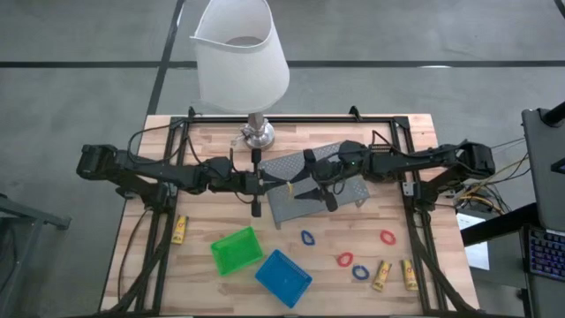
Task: Pick & Place Office Desk Supplies
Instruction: Put the yellow rubber band into the black basket
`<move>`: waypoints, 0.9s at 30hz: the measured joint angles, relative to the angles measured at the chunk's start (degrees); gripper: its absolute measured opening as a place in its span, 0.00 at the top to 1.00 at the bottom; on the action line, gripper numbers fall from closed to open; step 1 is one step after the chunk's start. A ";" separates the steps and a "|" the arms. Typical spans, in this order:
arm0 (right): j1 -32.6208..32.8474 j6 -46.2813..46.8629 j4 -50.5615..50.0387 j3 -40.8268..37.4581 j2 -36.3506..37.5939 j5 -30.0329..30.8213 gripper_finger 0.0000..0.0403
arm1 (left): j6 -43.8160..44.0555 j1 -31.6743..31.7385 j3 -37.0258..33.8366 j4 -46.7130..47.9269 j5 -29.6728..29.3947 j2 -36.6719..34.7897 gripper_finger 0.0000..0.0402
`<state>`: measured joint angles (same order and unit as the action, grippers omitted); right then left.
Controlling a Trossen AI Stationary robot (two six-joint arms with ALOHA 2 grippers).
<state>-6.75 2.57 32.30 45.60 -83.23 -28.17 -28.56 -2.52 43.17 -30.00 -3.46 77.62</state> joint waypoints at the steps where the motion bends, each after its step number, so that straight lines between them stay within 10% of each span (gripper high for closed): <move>1: 0.24 -0.01 -0.01 0.00 0.01 -0.67 0.44 | 0.00 0.00 -0.02 0.00 0.00 0.00 1.00; 27: 3.13 0.10 6.03 1.42 -4.02 3.69 0.44 | -0.04 0.00 -0.01 -0.02 0.00 0.00 1.00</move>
<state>-3.62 2.67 38.33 47.03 -87.25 -24.48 -28.60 -2.52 43.16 -30.02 -3.47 77.62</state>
